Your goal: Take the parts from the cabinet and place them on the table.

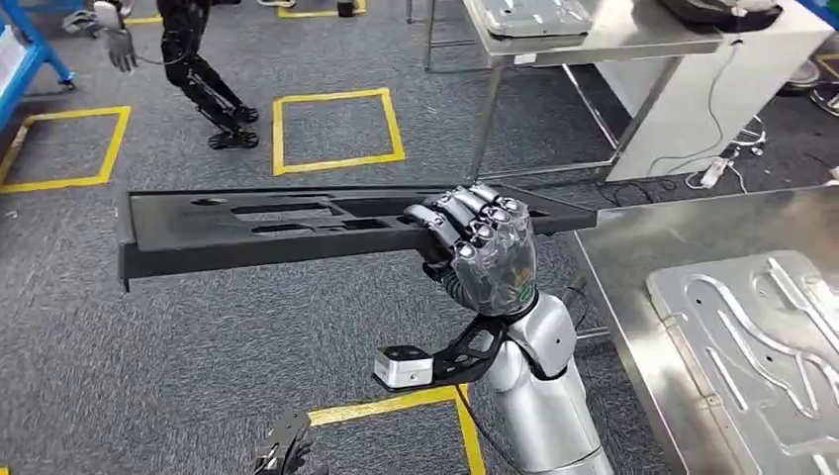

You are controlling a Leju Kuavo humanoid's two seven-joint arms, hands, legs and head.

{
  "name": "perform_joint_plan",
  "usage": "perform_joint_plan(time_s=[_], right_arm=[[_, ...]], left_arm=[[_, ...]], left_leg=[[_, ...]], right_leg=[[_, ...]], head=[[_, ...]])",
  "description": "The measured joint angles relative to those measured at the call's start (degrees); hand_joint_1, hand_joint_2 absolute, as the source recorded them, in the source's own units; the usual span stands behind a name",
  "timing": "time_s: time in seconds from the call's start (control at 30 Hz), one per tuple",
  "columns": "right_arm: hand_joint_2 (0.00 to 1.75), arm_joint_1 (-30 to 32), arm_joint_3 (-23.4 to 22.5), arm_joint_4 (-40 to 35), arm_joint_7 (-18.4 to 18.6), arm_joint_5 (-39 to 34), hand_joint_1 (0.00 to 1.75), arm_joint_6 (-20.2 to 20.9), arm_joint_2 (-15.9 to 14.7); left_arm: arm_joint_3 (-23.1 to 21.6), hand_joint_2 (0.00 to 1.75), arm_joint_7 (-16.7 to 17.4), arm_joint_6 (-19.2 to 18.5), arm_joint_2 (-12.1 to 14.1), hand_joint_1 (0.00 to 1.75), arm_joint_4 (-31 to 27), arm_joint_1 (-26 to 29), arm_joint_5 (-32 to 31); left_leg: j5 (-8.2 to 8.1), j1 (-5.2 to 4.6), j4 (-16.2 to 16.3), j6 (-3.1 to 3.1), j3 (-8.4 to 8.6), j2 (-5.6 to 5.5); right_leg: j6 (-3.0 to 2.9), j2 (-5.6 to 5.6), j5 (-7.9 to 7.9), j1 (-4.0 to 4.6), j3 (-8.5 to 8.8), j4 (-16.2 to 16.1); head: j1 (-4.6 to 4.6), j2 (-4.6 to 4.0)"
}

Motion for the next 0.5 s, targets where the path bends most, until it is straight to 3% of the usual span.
perform_joint_plan(time_s=[0.03,0.13,0.17,0.2,0.23,0.3,0.33,0.37,0.43,0.47,0.5], right_arm=[[1.75,0.0,0.1,0.0,0.0,0.0,1.75,0.0,0.1],[1.75,0.0,0.1,-0.1,0.1,0.0,1.75,0.0,0.1],[1.75,0.1,0.2,-0.2,0.1,0.0,1.75,0.0,0.2],[1.75,-0.1,0.2,-0.1,0.2,0.0,1.75,0.0,0.2],[1.75,-0.2,0.6,-0.1,0.7,0.0,1.75,0.0,0.3],[1.75,-0.1,1.2,0.0,1.0,0.0,1.75,0.0,0.2],[1.75,0.1,1.4,0.1,1.1,0.0,1.75,0.0,0.2],[1.75,0.3,1.5,0.1,1.1,0.0,1.75,0.0,0.2],[1.75,0.3,1.6,0.1,1.1,0.0,1.75,0.0,0.2],[1.75,0.3,1.7,0.1,1.1,-0.2,1.75,0.0,0.2],[1.75,0.3,1.8,0.1,1.1,-0.2,1.75,0.0,0.2]], left_arm=[[0.0,1.75,0.0,-0.1,0.1,0.00,0.0,0.0,0.0],[0.1,1.75,0.9,-0.6,0.1,0.00,0.0,0.1,0.1],[0.1,1.75,1.1,-0.8,0.2,0.00,0.0,0.0,0.1],[0.2,1.75,1.3,-1.0,0.3,0.00,0.0,0.0,0.1],[0.4,1.75,1.7,-1.3,0.5,0.00,0.0,0.1,0.1],[0.6,1.75,2.2,-1.7,1.0,0.00,0.0,0.6,0.2],[0.7,1.75,2.3,-1.9,1.1,0.00,0.0,1.0,0.2],[0.9,1.75,2.3,-2.0,1.3,0.00,0.0,1.1,0.2],[1.0,1.75,2.5,-2.6,1.6,0.00,0.0,1.1,0.3],[1.0,1.75,2.7,-2.8,1.8,0.00,0.0,1.0,0.3],[1.2,1.75,2.9,-3.1,2.0,0.00,0.0,1.0,0.4]], left_leg=[[-0.07,-0.26,0.0,-0.26,0.02,0.47],[-0.12,-0.30,-0.7,-1.16,0.82,2.33],[-0.78,-0.15,-0.6,-1.54,0.92,1.91],[-1.56,-0.03,0.8,-1.75,0.68,-1.15],[-3.46,0.09,4.1,-1.80,-0.89,-3.02],[-6.75,0.09,12.5,-2.10,-5.19,-4.15],[-7.02,0.10,15.0,-2.23,-6.77,-4.20],[-5.90,0.10,15.1,-2.30,-7.15,-4.21],[-0.75,0.19,8.1,-2.27,-4.43,-4.52],[1.86,0.34,3.1,-2.25,-2.28,-5.60],[0.94,0.57,1.6,-2.03,-1.47,-8.30]], right_leg=[[-0.34,0.46,0.50,0.51,-0.11,-0.7],[-0.97,2.66,0.74,0.56,-0.15,-1.1],[-1.38,3.41,1.31,-0.54,0.88,-2.3],[-1.47,4.06,1.48,-0.44,1.23,-2.8],[-1.98,4.49,1.57,-0.47,1.29,-2.8],[-2.11,6.20,1.49,-0.39,1.32,-2.7],[-2.16,7.06,1.43,-0.36,1.28,-2.5],[-2.13,7.96,1.32,-0.38,1.26,-2.3],[-1.79,9.66,0.87,-0.55,1.25,-1.5],[-1.52,10.34,0.48,-0.68,1.21,-0.9],[-1.21,10.83,0.15,-0.81,0.87,-0.4]], head=[[0.04,0.00],[0.02,0.00],[-0.02,0.00],[0.04,0.00],[-0.07,0.00],[-0.04,0.00],[-0.05,0.00],[-0.02,0.00],[-0.02,0.00],[-0.04,0.00],[0.00,0.00]])
